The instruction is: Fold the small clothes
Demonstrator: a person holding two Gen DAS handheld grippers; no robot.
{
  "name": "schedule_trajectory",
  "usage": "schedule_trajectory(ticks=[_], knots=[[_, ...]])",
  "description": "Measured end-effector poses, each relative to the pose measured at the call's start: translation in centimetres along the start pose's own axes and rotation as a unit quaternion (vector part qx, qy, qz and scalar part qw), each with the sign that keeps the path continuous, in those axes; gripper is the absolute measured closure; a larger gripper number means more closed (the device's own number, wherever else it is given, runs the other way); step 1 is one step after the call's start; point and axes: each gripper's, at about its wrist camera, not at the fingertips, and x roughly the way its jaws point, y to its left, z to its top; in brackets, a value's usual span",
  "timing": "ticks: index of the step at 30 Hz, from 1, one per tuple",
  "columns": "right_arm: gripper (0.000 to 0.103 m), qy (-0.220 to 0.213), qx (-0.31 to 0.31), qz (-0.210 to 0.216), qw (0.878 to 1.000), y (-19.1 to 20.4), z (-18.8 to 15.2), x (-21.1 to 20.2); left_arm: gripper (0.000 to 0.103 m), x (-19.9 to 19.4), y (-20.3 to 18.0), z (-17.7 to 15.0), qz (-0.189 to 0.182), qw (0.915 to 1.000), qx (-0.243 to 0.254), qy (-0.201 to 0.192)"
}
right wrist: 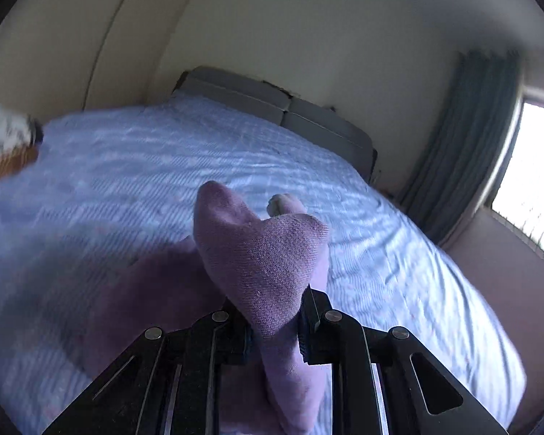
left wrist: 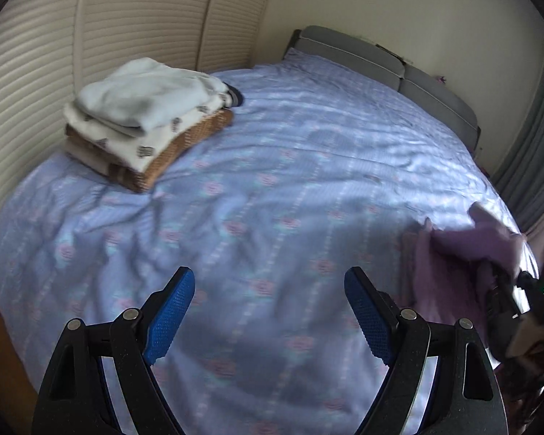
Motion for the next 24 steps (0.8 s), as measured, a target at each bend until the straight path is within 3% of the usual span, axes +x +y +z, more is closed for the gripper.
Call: schedule_trajectory(ticks=[4,10,14,19,24], knots=[[0.084,0.012,-0.131,-0.012,0.991,6.5,-2.0,0.1,0.018,-0.1,2.9,0.1,0.019,0.9998,-0.012,0.002],[0.083,0.019,-0.211,-0.022,0.977,10.1,-6.0,-0.1,0.018,0.4,4.7,0.1,0.028,0.9994,-0.020,0.010],[0.076,0.017,-0.194,-0.016,0.981,8.9,-5.2,-0.2,0.018,0.9,4.1,-0.1,0.016,0.9996,-0.011,0.022],[0.056,-0.007,-0.134,0.025,0.991,5.4,-4.9,-3.2,0.018,0.7,2.3,0.3,0.005,0.9997,0.010,0.021],[0.055,-0.004,-0.047,0.069,0.996,1.0,-6.7,-5.9,0.018,0.6,-2.1,1.2,-0.034,0.9982,0.048,0.012]])
